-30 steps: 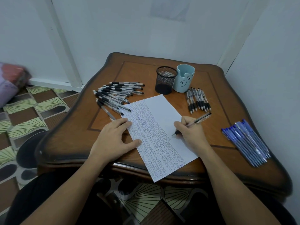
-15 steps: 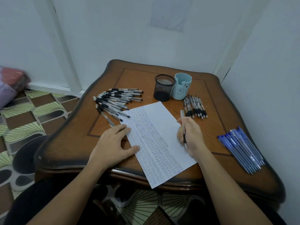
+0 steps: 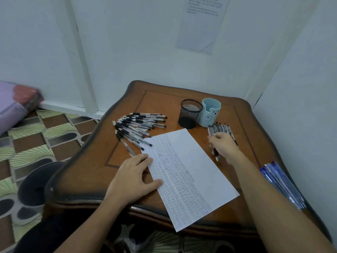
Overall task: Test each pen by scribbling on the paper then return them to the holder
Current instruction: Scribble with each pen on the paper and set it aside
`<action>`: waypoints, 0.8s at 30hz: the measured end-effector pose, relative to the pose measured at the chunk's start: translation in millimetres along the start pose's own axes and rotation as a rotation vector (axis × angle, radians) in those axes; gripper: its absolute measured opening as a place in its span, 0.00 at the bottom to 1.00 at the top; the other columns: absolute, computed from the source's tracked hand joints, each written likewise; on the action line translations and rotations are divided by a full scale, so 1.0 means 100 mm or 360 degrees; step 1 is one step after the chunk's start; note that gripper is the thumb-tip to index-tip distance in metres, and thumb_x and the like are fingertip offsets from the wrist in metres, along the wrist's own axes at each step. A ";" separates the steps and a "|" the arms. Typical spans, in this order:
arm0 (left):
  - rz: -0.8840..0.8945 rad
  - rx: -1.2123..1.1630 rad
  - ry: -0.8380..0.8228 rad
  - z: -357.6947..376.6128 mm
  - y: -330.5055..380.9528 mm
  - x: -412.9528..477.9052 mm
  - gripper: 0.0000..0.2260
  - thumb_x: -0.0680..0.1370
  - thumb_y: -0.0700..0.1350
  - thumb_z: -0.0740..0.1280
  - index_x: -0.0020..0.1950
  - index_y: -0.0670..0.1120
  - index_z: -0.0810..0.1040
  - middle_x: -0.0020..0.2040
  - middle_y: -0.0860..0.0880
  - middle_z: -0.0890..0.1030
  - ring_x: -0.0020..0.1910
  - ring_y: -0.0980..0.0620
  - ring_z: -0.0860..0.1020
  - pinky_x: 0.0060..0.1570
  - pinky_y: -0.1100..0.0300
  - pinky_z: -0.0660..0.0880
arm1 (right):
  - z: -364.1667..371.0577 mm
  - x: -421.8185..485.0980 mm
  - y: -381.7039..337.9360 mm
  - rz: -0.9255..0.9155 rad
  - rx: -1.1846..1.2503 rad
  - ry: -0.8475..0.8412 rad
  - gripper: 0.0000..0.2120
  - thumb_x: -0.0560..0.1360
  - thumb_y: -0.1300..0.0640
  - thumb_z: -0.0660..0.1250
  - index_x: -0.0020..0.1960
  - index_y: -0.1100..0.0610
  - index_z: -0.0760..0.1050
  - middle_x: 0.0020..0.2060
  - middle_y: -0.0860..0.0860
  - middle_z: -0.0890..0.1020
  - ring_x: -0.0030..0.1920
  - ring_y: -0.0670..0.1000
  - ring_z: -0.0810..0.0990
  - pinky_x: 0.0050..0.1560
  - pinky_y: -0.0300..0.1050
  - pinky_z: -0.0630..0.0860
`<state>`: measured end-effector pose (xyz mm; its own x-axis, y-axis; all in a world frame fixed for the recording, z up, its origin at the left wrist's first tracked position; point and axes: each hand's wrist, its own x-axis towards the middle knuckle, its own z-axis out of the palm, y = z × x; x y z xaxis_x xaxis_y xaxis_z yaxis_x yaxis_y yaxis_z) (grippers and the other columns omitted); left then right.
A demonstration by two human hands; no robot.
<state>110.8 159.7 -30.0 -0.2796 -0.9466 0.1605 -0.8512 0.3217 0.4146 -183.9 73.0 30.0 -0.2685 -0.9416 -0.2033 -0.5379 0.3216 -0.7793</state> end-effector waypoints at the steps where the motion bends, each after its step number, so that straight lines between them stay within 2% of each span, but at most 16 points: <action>1: 0.0002 0.0004 0.0001 0.00 0.00 0.00 0.43 0.67 0.76 0.53 0.74 0.52 0.67 0.74 0.55 0.65 0.72 0.56 0.62 0.70 0.60 0.54 | -0.05 0.10 -0.01 -0.0016 -0.0126 0.0070 0.08 0.82 0.57 0.62 0.48 0.59 0.76 0.36 0.56 0.78 0.31 0.53 0.75 0.28 0.45 0.73; 4: 0.0008 -0.0005 0.0016 0.02 -0.02 0.01 0.43 0.66 0.77 0.53 0.74 0.52 0.68 0.73 0.55 0.66 0.72 0.55 0.62 0.69 0.60 0.53 | -0.17 0.33 -0.03 0.0007 -0.0470 0.0243 0.05 0.81 0.58 0.64 0.52 0.59 0.76 0.40 0.56 0.79 0.34 0.53 0.78 0.30 0.44 0.72; 6: 0.0017 -0.0010 0.0034 0.02 -0.02 0.01 0.43 0.67 0.76 0.53 0.74 0.51 0.68 0.73 0.55 0.66 0.72 0.55 0.62 0.69 0.61 0.53 | -0.21 0.44 -0.06 -0.0017 -0.0625 0.0334 0.08 0.81 0.57 0.64 0.54 0.62 0.77 0.42 0.55 0.79 0.38 0.53 0.78 0.33 0.44 0.72; 9: 0.0022 0.0023 0.0027 0.02 -0.03 0.01 0.43 0.66 0.77 0.52 0.74 0.53 0.66 0.73 0.57 0.64 0.72 0.57 0.60 0.68 0.64 0.51 | -0.17 0.44 -0.12 -0.0113 -0.1025 0.0480 0.12 0.81 0.54 0.63 0.59 0.62 0.77 0.49 0.58 0.80 0.49 0.57 0.79 0.44 0.49 0.76; 11: 0.0014 0.0017 0.0025 0.03 -0.03 0.01 0.43 0.66 0.77 0.52 0.74 0.54 0.66 0.73 0.57 0.64 0.72 0.58 0.60 0.69 0.63 0.51 | -0.04 0.37 -0.18 -0.0285 -0.1216 0.0543 0.11 0.81 0.54 0.62 0.59 0.60 0.77 0.53 0.58 0.80 0.54 0.58 0.77 0.50 0.50 0.75; 12: 0.0008 0.0001 0.0032 0.03 -0.03 0.01 0.42 0.66 0.76 0.52 0.74 0.53 0.67 0.73 0.57 0.64 0.72 0.57 0.60 0.70 0.62 0.52 | 0.07 0.32 -0.22 -0.0429 -0.1158 0.0490 0.11 0.81 0.56 0.62 0.58 0.59 0.78 0.54 0.57 0.81 0.54 0.57 0.78 0.52 0.50 0.75; 14: 0.0002 -0.0026 0.0046 0.04 -0.03 0.01 0.42 0.67 0.76 0.54 0.73 0.53 0.68 0.73 0.56 0.65 0.72 0.56 0.61 0.71 0.60 0.53 | 0.34 0.20 -0.30 -0.0698 -0.0829 0.0168 0.10 0.80 0.58 0.64 0.58 0.58 0.81 0.54 0.53 0.83 0.52 0.51 0.79 0.53 0.45 0.74; 16: 0.0006 -0.0021 0.0051 0.04 -0.03 0.01 0.41 0.67 0.75 0.55 0.73 0.53 0.68 0.73 0.56 0.65 0.72 0.56 0.61 0.70 0.61 0.52 | 0.66 0.02 -0.43 -0.0799 -0.0565 -0.0228 0.08 0.79 0.57 0.67 0.56 0.56 0.82 0.51 0.48 0.83 0.46 0.43 0.77 0.49 0.40 0.71; 18: 0.0007 -0.0018 0.0060 0.05 -0.03 0.01 0.41 0.67 0.75 0.55 0.73 0.53 0.68 0.73 0.56 0.65 0.72 0.57 0.62 0.71 0.61 0.53 | 0.97 -0.11 -0.54 -0.0824 -0.0417 -0.0437 0.07 0.78 0.55 0.69 0.54 0.54 0.82 0.46 0.44 0.80 0.44 0.40 0.76 0.46 0.38 0.70; 21: 0.0001 -0.0003 0.0060 0.05 -0.04 0.01 0.40 0.67 0.75 0.55 0.73 0.54 0.68 0.73 0.57 0.65 0.72 0.58 0.61 0.72 0.60 0.53 | 1.27 -0.16 -0.66 -0.0861 -0.0539 -0.0445 0.09 0.76 0.52 0.71 0.53 0.55 0.82 0.47 0.48 0.79 0.46 0.47 0.78 0.46 0.44 0.75; 24: 0.0003 0.0004 0.0044 0.04 -0.03 0.01 0.40 0.67 0.75 0.55 0.74 0.54 0.67 0.74 0.57 0.63 0.73 0.58 0.59 0.72 0.61 0.51 | 1.33 -0.15 -0.67 -0.0858 -0.0612 -0.0325 0.02 0.76 0.58 0.68 0.44 0.54 0.78 0.48 0.50 0.77 0.46 0.50 0.77 0.47 0.47 0.75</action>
<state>111.6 157.7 -35.0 -0.2690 -0.9450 0.1863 -0.8519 0.3236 0.4118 -37.5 52.6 6.1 0.2514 -0.9677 0.0168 -0.8092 -0.2197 -0.5450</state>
